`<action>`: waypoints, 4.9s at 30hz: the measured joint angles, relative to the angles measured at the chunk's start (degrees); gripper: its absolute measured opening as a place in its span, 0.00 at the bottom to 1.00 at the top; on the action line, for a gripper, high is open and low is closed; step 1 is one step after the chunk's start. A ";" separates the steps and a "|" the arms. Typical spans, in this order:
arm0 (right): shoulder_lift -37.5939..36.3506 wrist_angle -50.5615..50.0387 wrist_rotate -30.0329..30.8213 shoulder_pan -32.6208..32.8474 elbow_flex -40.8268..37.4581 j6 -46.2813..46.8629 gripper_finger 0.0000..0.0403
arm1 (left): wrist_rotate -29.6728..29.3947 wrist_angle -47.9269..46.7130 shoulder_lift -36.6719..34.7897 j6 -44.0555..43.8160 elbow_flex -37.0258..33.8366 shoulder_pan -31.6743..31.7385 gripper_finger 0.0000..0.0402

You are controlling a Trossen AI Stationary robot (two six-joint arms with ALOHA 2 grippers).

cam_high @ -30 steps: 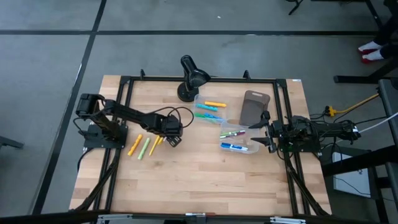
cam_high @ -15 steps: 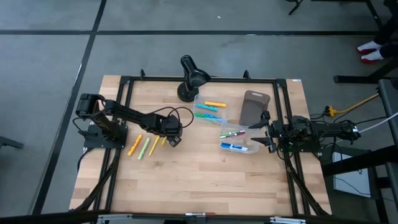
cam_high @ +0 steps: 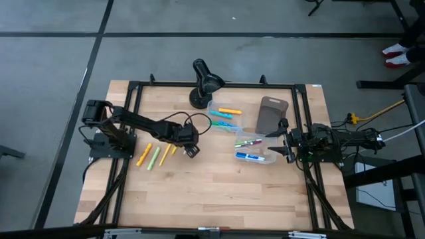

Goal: Pick & Place Markers
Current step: Put the pink marker pen into the bottom transparent bin

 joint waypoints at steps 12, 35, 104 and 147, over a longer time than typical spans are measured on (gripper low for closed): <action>0.00 0.00 0.00 0.01 0.00 0.00 0.61 | -4.07 4.25 6.81 -1.61 -0.11 -0.59 0.45; -0.01 0.02 0.00 0.00 0.00 0.00 0.61 | -5.83 3.24 7.14 9.12 -0.33 -2.56 0.07; 0.00 0.00 0.00 0.00 0.00 0.00 0.61 | 8.35 53.05 21.37 47.55 27.07 -2.93 0.07; 0.00 0.00 0.00 0.01 0.00 0.00 0.61 | 5.20 43.44 29.62 45.06 36.65 -2.16 0.10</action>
